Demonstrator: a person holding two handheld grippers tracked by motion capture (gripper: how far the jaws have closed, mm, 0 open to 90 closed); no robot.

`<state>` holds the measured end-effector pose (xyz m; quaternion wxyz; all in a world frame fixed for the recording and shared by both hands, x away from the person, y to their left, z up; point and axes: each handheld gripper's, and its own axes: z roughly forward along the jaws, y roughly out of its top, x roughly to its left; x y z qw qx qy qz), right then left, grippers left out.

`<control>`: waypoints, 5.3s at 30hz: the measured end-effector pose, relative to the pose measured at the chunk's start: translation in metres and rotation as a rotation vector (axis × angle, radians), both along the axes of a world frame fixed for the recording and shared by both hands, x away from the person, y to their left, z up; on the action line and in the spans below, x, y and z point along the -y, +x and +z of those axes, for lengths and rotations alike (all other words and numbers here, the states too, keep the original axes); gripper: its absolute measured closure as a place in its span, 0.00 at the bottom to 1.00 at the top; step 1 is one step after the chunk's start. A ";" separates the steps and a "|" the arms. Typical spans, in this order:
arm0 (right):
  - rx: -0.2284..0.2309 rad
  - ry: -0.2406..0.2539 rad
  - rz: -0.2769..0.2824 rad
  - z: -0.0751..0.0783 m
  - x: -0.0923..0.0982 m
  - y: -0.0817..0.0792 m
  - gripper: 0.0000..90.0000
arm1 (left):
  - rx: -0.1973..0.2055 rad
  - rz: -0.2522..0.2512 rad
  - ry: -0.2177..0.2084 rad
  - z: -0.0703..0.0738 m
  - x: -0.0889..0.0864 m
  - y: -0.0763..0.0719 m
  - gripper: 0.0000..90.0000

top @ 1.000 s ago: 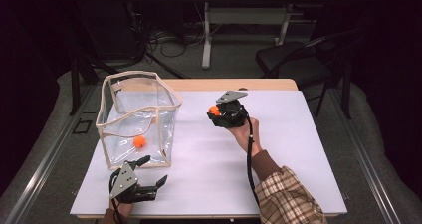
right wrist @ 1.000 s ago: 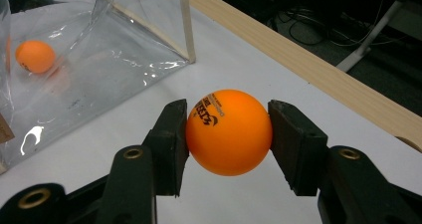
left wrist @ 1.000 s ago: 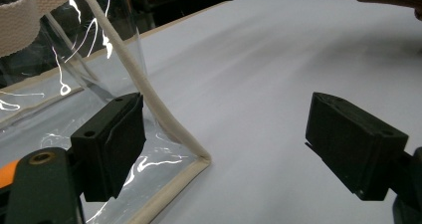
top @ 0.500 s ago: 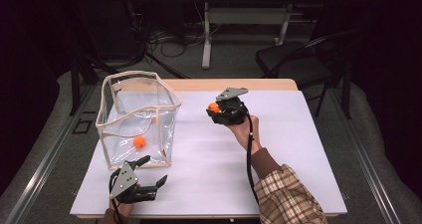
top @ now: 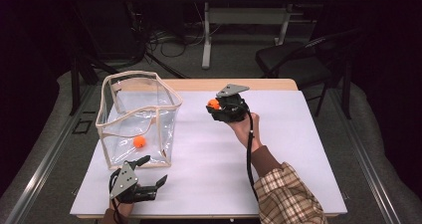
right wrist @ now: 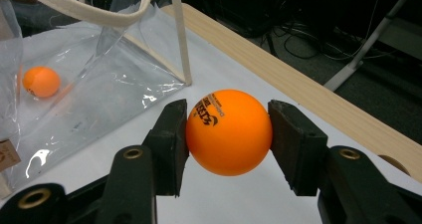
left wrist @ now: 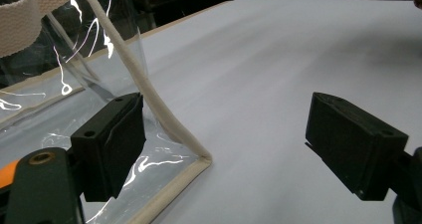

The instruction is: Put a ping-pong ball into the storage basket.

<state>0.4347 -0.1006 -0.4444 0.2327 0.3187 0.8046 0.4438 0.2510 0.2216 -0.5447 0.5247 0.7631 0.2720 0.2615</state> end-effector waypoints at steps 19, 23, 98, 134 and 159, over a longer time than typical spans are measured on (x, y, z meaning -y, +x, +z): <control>0.037 0.016 0.015 0.015 -0.007 -0.002 0.57 | 0.000 -0.003 0.000 0.000 0.000 0.000 0.18; 0.038 0.015 0.019 0.017 -0.009 -0.002 0.57 | -0.001 -0.003 0.000 0.000 0.000 0.000 0.18; 0.097 0.031 0.103 0.054 -0.056 0.005 0.57 | -0.001 -0.002 -0.004 0.000 -0.001 0.000 0.18; 0.121 0.047 0.141 0.066 -0.079 0.005 0.57 | -0.001 -0.004 -0.004 0.000 -0.001 0.000 0.18; 0.123 0.041 0.168 0.070 -0.097 0.006 0.57 | -0.001 -0.006 -0.005 0.000 -0.001 0.000 0.18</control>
